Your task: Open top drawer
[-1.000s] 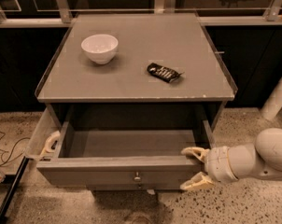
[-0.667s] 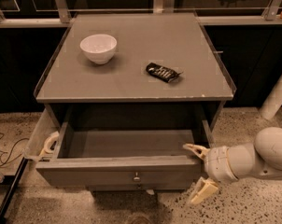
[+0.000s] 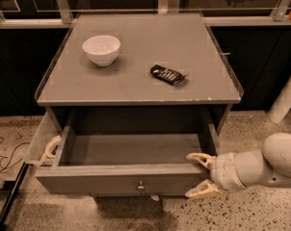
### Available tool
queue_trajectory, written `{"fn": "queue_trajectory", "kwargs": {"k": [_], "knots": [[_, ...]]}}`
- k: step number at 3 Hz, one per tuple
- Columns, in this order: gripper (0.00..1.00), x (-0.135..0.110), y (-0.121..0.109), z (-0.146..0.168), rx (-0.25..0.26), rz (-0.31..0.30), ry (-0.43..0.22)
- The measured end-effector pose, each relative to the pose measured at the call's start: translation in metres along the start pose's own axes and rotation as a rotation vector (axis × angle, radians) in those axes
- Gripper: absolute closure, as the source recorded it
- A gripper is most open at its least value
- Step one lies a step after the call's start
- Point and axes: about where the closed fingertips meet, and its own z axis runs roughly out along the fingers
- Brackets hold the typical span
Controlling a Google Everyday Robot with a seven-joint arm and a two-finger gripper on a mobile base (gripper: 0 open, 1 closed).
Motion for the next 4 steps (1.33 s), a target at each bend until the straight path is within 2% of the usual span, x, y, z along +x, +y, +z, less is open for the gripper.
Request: {"fn": "queue_trajectory", "kwargs": {"k": [2, 3, 4], "knots": [[0.89, -0.004, -0.004, -0.004, 0.0, 0.0, 0.0], [1.0, 0.002, 0.017, -0.012, -0.006, -0.006, 0.003], [1.0, 0.002, 0.018, -0.012, -0.006, -0.006, 0.003]]}}
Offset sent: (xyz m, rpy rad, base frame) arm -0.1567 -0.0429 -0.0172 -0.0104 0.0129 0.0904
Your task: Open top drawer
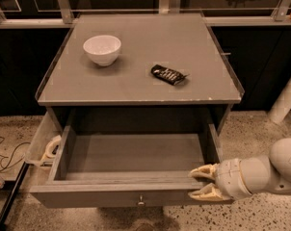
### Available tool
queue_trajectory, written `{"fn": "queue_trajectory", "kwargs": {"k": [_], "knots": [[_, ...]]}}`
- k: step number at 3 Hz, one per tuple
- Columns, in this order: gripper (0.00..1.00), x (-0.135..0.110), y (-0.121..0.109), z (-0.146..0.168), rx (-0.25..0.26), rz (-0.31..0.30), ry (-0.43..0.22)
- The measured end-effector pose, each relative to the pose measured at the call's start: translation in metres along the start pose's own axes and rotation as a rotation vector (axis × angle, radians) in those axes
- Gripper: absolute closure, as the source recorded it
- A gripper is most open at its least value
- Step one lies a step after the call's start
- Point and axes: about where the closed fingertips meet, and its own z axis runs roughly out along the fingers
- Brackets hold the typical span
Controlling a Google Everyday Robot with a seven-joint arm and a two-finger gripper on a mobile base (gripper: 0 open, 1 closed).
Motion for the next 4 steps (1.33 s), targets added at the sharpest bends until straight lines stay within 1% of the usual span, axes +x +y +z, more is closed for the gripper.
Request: {"fn": "queue_trajectory", "kwargs": {"k": [1, 2, 4], "knots": [[1.0, 0.002, 0.0111, -0.0034, 0.002, 0.003, 0.002], [0.87, 0.0019, 0.0112, -0.0033, 0.002, 0.003, 0.002], [0.4, 0.0019, 0.0112, -0.0033, 0.002, 0.003, 0.002]]}}
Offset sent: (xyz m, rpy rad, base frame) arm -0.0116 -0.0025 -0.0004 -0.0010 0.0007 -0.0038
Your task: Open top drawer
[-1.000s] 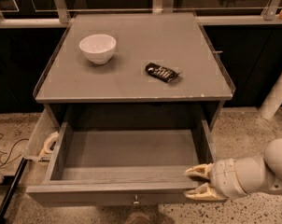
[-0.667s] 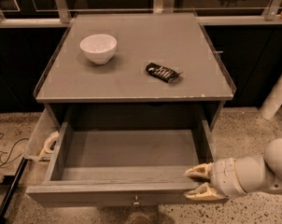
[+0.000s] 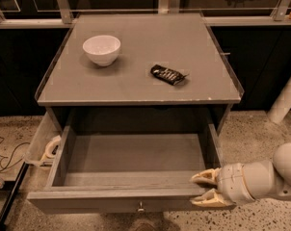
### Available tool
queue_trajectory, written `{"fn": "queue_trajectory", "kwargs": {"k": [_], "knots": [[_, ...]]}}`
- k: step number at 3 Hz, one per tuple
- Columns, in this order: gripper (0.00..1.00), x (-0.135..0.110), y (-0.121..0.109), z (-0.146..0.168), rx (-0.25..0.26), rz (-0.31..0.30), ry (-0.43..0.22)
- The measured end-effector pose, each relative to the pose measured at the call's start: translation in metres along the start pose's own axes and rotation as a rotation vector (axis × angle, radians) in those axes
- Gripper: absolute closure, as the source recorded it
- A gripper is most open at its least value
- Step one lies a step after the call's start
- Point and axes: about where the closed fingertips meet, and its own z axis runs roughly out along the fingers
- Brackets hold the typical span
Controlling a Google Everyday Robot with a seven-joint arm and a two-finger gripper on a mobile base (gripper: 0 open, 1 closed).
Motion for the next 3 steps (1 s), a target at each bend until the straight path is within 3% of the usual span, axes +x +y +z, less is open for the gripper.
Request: {"fn": "queue_trajectory", "kwargs": {"k": [1, 2, 3], "knots": [[0.17, 0.0, 0.0, 0.0, 0.0, 0.0, 0.0], [0.0, 0.0, 0.0, 0.0, 0.0, 0.0, 0.0], [0.0, 0.0, 0.0, 0.0, 0.0, 0.0, 0.0]]}}
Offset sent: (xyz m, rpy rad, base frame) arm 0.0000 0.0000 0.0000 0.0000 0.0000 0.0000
